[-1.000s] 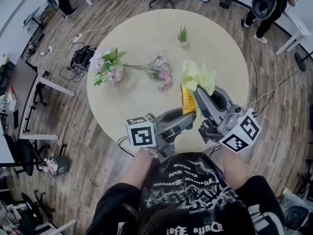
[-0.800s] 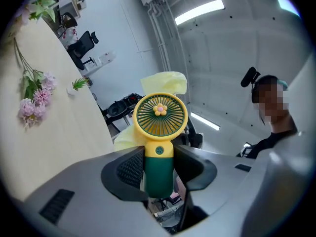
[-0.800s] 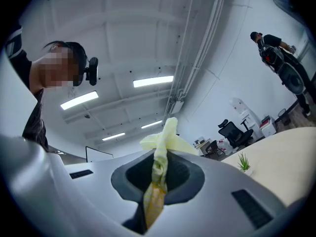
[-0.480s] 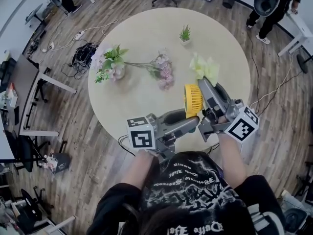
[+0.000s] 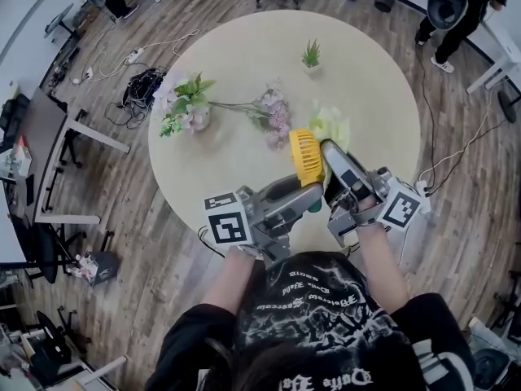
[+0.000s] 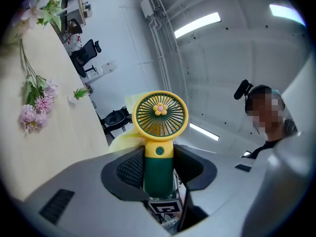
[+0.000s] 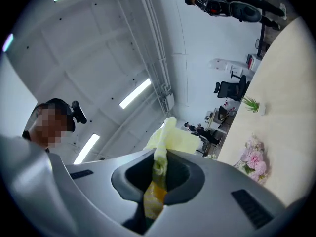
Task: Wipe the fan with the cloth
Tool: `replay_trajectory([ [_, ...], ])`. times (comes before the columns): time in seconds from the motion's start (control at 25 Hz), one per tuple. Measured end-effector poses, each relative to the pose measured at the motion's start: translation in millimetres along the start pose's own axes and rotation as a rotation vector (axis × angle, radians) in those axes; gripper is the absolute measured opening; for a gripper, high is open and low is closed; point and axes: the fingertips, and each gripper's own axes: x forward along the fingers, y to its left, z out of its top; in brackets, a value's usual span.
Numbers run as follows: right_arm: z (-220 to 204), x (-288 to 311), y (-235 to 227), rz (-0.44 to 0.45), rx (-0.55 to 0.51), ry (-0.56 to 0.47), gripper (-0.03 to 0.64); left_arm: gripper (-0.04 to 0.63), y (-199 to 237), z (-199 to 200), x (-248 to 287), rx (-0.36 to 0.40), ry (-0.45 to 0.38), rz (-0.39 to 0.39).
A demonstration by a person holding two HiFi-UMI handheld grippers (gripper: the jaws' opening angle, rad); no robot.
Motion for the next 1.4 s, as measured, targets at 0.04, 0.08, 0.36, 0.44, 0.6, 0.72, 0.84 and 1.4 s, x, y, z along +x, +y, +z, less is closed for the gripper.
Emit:
replay_trajectory([
  [0.04, -2, 1, 1, 0.019, 0.012, 0.014, 0.032, 0.198, 0, 4, 0, -0.006, -0.008, -0.007],
  [0.08, -3, 2, 2, 0.039, 0.018, 0.029, 0.031, 0.198, 0, 7, -1, -0.012, -0.017, -0.014],
  [0.36, -24, -4, 16, 0.151, 0.078, 0.132, 0.031, 0.198, 0, 19, -5, -0.026, -0.080, -0.027],
  [0.44, -30, -7, 19, 0.164, 0.095, 0.134, 0.031, 0.198, -1, 20, -7, -0.031, -0.099, -0.029],
  [0.6, -34, -8, 22, 0.186, 0.120, 0.129, 0.031, 0.198, -1, 25, -9, -0.027, -0.123, -0.028],
  [0.72, -33, -10, 25, 0.206, 0.129, 0.136, 0.029, 0.198, -3, 29, -8, -0.022, -0.139, -0.037],
  [0.84, -38, -13, 29, 0.224, 0.140, 0.143, 0.029, 0.198, -6, 34, -11, -0.027, -0.183, -0.055],
  [1.4, -76, -22, 22, 0.173, 0.196, 0.185, 0.029, 0.196, -10, 61, -35, -0.172, -0.393, -0.162],
])
